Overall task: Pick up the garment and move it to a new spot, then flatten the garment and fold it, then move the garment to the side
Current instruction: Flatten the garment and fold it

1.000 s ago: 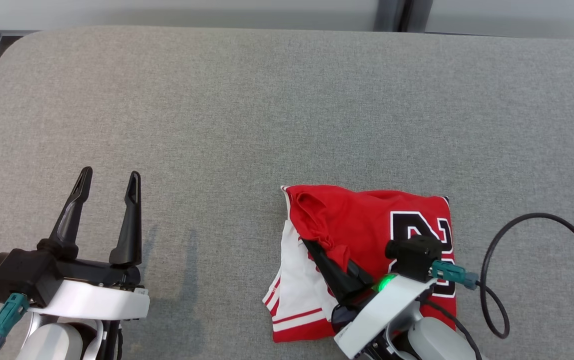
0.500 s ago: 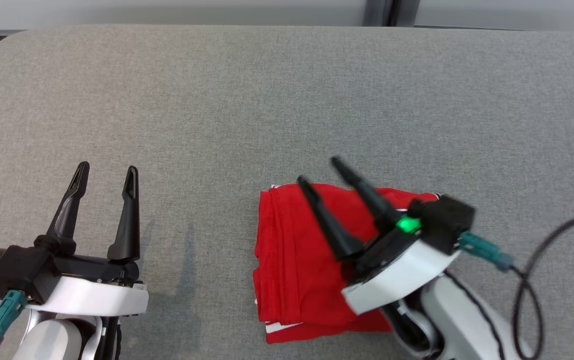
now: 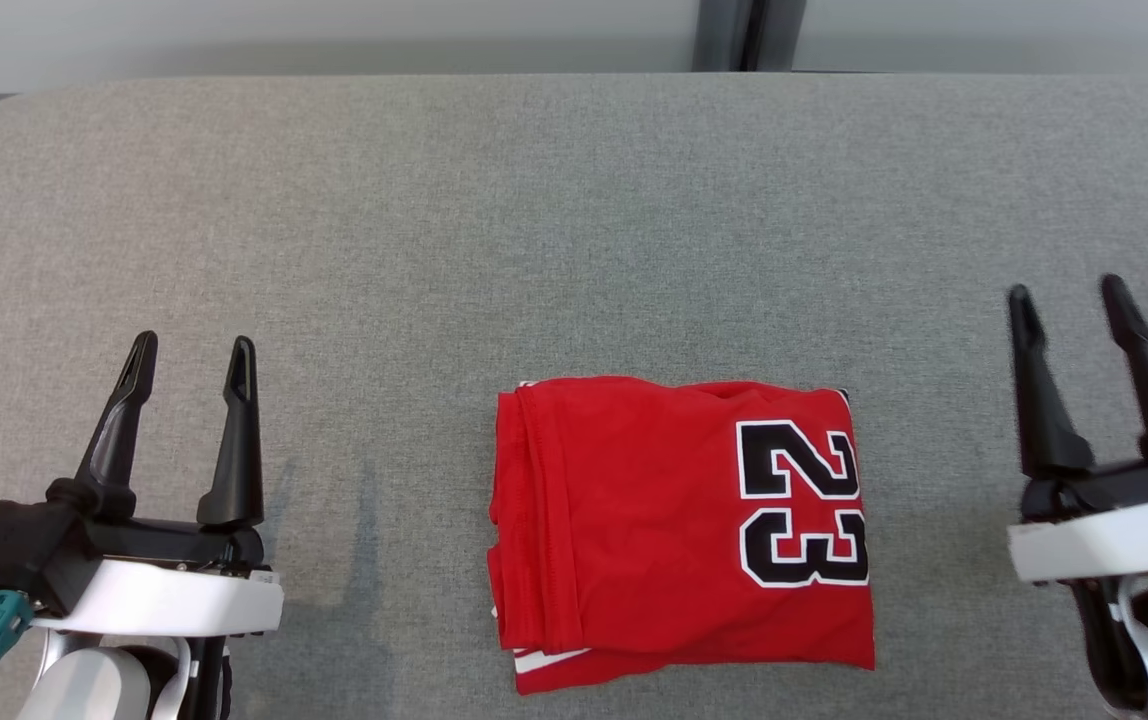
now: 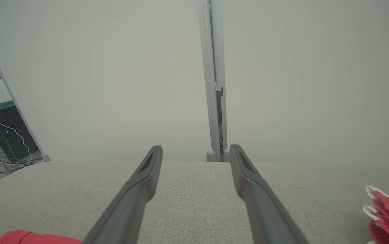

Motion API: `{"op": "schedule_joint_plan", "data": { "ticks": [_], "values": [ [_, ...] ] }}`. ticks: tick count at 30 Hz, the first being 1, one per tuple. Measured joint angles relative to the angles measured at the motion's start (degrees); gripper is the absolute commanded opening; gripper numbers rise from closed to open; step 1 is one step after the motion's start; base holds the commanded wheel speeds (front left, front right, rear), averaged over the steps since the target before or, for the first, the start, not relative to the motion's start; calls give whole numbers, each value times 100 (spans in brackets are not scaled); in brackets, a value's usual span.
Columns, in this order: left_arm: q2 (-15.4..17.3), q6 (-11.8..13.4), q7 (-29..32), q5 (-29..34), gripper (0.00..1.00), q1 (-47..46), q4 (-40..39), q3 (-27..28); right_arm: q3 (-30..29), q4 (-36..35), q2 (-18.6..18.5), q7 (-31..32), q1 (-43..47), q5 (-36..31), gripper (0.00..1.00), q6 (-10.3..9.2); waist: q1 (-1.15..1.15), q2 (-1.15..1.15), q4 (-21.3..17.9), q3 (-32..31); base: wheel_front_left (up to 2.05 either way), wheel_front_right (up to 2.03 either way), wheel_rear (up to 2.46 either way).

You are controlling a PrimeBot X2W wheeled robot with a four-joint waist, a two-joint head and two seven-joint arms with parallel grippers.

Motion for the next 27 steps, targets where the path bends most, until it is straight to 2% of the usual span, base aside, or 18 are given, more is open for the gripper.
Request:
{"op": "schedule_joint_plan", "data": {
  "ticks": [3, 10, 27],
  "values": [
    [-5, 0, -18, -60, 100, 42, -9, 51, -263, -75, -41, 138, 242, -37, 100, 0, 0, 0, -34, -66, 0, 0, 0],
    [-29, -22, -48, -180, 100, 132, 54, 97, -350, -120, 2, 309, 577, 27, 100, 0, 0, 0, -109, -325, 0, 0, 0],
    [154, 9, 121, -189, 100, 945, 271, 8, -64, 158, -168, 594, 1330, 212, 100, 0, 0, 0, -213, -1282, 0, 0, 0]
  ]
}}
